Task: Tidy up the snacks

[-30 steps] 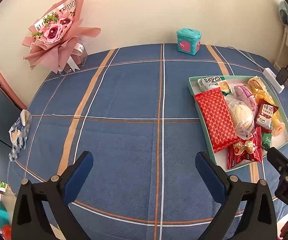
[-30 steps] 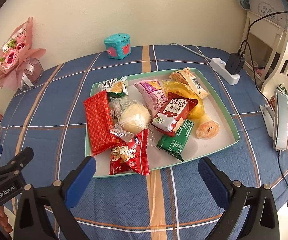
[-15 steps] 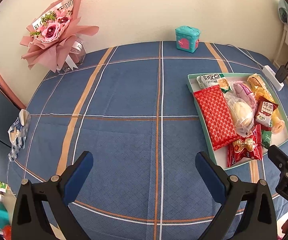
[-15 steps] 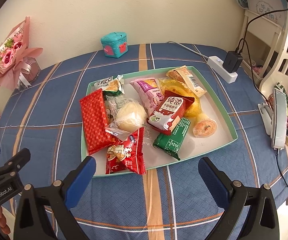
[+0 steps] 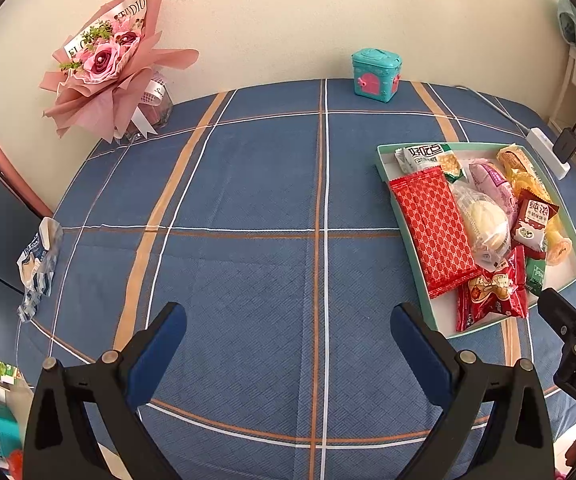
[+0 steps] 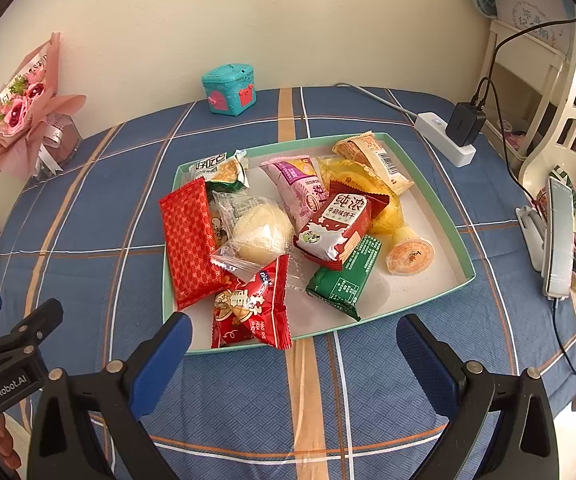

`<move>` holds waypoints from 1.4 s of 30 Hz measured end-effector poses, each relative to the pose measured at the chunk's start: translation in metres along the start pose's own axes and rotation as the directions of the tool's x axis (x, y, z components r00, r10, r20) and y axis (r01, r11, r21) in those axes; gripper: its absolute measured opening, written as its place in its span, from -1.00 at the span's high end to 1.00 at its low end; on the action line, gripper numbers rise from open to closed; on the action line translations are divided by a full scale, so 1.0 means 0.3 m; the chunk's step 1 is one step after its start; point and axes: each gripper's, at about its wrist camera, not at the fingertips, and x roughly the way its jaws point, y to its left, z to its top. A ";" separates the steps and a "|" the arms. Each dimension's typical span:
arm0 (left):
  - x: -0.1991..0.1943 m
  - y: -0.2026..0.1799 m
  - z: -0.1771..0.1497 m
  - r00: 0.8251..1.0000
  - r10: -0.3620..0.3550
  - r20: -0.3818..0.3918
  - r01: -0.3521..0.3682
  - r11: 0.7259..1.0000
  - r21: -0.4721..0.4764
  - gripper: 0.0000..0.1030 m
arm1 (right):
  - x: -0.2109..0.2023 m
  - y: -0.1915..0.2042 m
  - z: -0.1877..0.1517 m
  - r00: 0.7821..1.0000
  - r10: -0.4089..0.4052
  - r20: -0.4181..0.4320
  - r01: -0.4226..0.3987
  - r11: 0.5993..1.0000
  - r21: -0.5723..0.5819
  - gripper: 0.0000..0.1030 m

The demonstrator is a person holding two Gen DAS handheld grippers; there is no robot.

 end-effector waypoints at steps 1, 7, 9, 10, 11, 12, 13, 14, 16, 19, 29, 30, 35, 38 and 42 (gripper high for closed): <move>0.000 0.000 0.000 1.000 0.001 -0.001 -0.001 1.000 0.000 -0.97 | 0.000 0.000 0.000 1.000 0.000 0.000 0.000 1.000 0.000 -1.00; 0.001 -0.002 -0.001 1.000 0.003 -0.001 -0.003 1.000 0.005 -0.97 | 0.000 0.002 0.001 1.000 -0.001 -0.001 0.001 1.000 -0.001 -1.00; 0.001 -0.003 -0.002 1.000 0.003 -0.003 -0.003 1.000 0.007 -0.97 | 0.000 0.001 0.002 1.000 0.000 -0.002 0.000 1.000 -0.002 -1.00; 0.001 -0.004 -0.001 1.000 0.004 -0.002 -0.004 1.000 0.008 -0.97 | 0.000 0.002 0.001 1.000 0.000 -0.002 0.000 1.000 -0.002 -1.00; 0.000 -0.004 -0.001 1.000 0.004 -0.002 -0.004 1.000 0.009 -0.97 | 0.000 0.002 0.001 1.000 0.000 -0.002 0.000 1.000 -0.003 -1.00; 0.001 -0.005 -0.001 1.000 0.004 -0.003 -0.004 1.000 0.009 -0.97 | 0.000 0.003 0.001 1.000 -0.001 -0.002 0.001 1.000 -0.002 -1.00; 0.002 -0.005 -0.001 1.000 0.002 -0.004 -0.002 1.000 0.010 -0.97 | 0.000 0.003 0.001 1.000 -0.001 -0.002 0.001 1.000 -0.002 -1.00; 0.003 -0.006 -0.001 1.000 -0.003 -0.007 0.003 1.000 0.009 -0.97 | 0.000 0.003 0.001 1.000 -0.001 -0.002 0.001 1.000 -0.002 -1.00; 0.005 -0.008 -0.001 1.000 -0.007 -0.012 0.007 1.000 0.009 -0.97 | 0.001 0.005 0.000 1.000 0.000 -0.003 0.000 1.000 -0.003 -1.00; 0.005 -0.009 -0.001 1.000 -0.004 -0.012 0.004 1.000 0.011 -0.97 | 0.003 0.005 0.000 1.000 0.000 -0.003 0.000 1.000 -0.005 -1.00; 0.007 -0.005 0.000 1.000 -0.001 -0.013 0.001 1.000 0.005 -0.97 | 0.003 0.006 0.000 1.000 -0.001 -0.004 0.001 1.000 -0.007 -1.00; 0.006 -0.006 0.000 1.000 -0.001 -0.013 0.001 1.000 0.005 -0.97 | 0.003 0.006 0.000 1.000 -0.001 -0.004 0.001 1.000 -0.007 -1.00; 0.006 -0.005 0.000 1.000 -0.001 -0.012 0.001 1.000 0.005 -0.97 | 0.003 0.007 0.000 1.000 -0.001 -0.005 0.001 1.000 -0.007 -1.00; 0.007 -0.003 0.000 1.000 -0.001 -0.013 0.001 1.000 0.004 -0.97 | 0.004 0.008 0.000 1.000 -0.001 -0.005 0.001 1.000 -0.006 -1.00; 0.009 -0.001 -0.004 1.000 0.002 -0.014 -0.002 1.000 0.001 -0.97 | 0.007 0.006 -0.002 1.000 -0.003 -0.007 0.003 1.000 -0.009 -1.00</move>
